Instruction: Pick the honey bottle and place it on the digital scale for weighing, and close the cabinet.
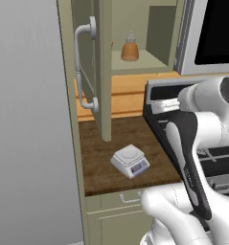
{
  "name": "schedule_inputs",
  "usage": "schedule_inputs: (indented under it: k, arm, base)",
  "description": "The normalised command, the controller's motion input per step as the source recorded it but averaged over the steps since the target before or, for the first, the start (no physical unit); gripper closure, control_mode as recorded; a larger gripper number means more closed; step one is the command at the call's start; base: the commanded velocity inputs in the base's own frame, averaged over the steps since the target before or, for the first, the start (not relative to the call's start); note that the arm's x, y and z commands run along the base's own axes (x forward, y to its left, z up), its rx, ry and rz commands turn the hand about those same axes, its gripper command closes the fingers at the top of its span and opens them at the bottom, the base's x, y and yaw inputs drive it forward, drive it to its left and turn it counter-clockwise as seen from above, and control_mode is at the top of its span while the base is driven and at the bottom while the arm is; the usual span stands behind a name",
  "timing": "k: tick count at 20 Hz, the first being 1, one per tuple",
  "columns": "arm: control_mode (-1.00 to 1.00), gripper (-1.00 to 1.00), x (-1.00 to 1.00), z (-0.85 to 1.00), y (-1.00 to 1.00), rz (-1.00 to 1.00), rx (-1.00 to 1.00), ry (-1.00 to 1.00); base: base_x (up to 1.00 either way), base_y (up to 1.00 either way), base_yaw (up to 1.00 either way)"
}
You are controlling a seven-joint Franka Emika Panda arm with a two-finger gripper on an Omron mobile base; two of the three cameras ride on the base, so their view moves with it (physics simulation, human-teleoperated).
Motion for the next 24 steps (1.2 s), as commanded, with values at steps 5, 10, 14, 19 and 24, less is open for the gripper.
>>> schedule_inputs:
  k: [5,10,14,19,24]
  arm:
    - [-1.0,-1.0,-0.32,0.87,0.0,0.02,-0.05,-0.37]
    - [-1.0,-1.0,-0.07,0.71,0.0,0.0,0.0,-0.23]
    - [-1.0,-1.0,-0.02,0.55,0.0,0.0,0.0,-0.18]
    - [-1.0,-1.0,0.03,0.56,0.0,0.0,0.02,-0.03]
    - [-1.0,-1.0,0.36,0.26,0.0,0.0,0.06,0.08]
  base:
    - [0.0,0.0,0.0]
    - [0.0,0.0,0.0]
    - [0.0,0.0,0.0]
    - [0.0,0.0,0.0]
    - [0.0,0.0,0.0]
